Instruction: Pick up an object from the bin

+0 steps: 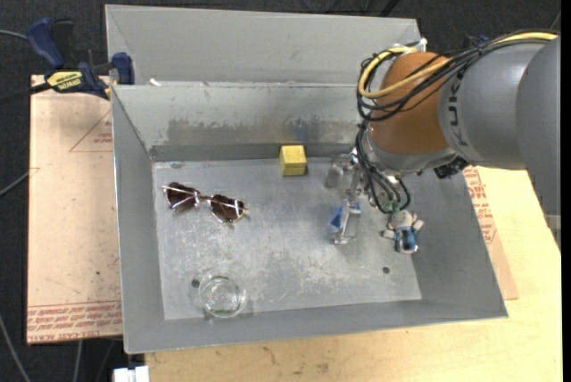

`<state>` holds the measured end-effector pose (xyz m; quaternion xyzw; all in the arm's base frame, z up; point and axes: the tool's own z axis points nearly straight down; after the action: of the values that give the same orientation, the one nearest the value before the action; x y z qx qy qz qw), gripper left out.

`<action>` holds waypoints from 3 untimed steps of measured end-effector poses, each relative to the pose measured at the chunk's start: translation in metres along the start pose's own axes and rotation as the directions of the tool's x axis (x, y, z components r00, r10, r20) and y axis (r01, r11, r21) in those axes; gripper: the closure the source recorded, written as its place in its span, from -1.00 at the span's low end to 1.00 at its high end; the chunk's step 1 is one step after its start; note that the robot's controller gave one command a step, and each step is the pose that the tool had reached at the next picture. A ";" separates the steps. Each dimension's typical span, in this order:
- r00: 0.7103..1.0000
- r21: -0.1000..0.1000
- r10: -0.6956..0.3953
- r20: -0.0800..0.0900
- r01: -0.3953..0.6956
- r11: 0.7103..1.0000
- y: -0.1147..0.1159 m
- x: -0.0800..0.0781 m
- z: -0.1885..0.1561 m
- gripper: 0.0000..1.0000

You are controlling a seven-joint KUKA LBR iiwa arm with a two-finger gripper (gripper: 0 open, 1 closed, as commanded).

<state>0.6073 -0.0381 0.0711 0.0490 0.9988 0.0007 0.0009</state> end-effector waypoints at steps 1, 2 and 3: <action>0.997 0.001 -0.072 -0.001 0.072 0.997 -0.041 -0.010 -0.070 -1.00; 0.995 0.000 0.101 0.001 -0.101 0.995 -0.024 0.006 -0.035 -1.00; 0.999 0.001 0.053 -0.004 -0.053 0.999 -0.023 0.014 0.003 -1.00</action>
Offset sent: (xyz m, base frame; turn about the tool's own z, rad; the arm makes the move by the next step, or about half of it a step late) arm -0.0123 -0.0201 0.0289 0.1066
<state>0.5912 -0.0597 0.0676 0.0757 0.9971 0.0004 -0.0009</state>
